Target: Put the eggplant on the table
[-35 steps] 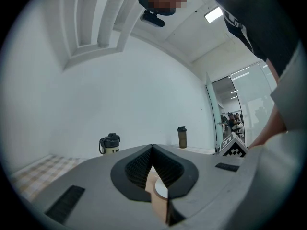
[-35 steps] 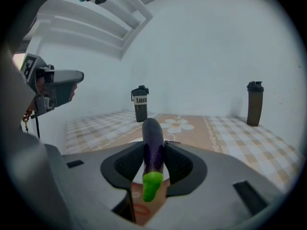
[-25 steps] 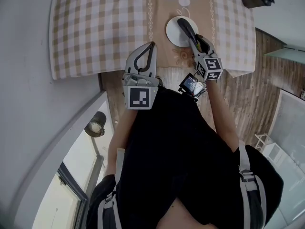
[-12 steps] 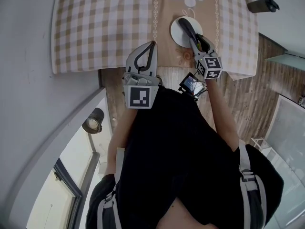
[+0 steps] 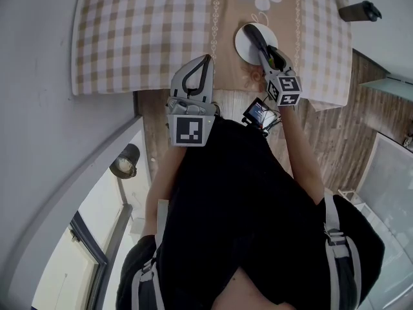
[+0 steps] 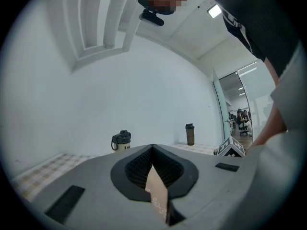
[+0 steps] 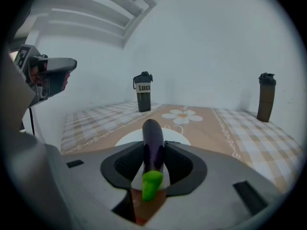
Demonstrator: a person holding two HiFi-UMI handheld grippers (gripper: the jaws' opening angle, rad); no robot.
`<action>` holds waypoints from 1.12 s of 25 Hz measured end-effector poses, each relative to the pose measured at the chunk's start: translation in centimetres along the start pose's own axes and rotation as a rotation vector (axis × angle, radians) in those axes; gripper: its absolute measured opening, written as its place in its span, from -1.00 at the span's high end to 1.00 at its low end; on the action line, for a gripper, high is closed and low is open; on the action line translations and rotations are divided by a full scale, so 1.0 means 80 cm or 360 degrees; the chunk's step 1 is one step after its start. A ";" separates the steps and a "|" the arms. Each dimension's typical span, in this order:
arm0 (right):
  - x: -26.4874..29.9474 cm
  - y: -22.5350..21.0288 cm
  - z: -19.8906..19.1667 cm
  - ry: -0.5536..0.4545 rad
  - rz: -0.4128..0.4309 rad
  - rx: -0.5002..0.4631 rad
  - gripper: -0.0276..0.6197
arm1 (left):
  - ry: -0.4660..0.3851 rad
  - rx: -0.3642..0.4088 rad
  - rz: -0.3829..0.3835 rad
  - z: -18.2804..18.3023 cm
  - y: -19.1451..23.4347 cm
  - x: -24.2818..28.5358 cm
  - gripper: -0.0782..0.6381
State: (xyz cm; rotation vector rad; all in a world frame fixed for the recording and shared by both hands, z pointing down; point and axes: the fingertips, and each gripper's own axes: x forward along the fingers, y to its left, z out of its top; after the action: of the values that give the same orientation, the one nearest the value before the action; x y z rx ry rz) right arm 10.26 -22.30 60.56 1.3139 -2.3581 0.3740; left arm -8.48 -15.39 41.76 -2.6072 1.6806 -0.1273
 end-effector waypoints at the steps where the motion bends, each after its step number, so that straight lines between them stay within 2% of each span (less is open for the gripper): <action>1: 0.001 0.000 0.000 -0.0001 0.0001 0.0002 0.48 | -0.0003 -0.0002 0.0002 0.000 0.001 0.000 0.77; 13: 0.001 0.000 0.000 -0.0010 0.0001 0.0011 0.47 | -0.0002 -0.0029 0.0006 -0.002 -0.001 0.002 0.77; 21: -0.005 0.004 0.005 -0.0024 0.0000 -0.0047 0.47 | -0.0003 0.0004 -0.0021 0.000 -0.007 0.002 0.77; 24: -0.009 0.005 0.011 -0.0043 -0.0005 -0.0072 0.47 | -0.0015 -0.0021 -0.0019 0.002 -0.009 0.002 0.77; 28: -0.015 0.007 0.019 -0.0067 -0.0004 -0.0081 0.47 | -0.0047 0.0033 -0.0040 0.009 -0.011 0.003 0.77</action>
State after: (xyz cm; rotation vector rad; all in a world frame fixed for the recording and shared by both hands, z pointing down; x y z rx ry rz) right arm 10.01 -21.75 58.67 1.3137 -2.3837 0.2865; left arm -7.50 -15.26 41.11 -2.6022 1.6289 -0.1057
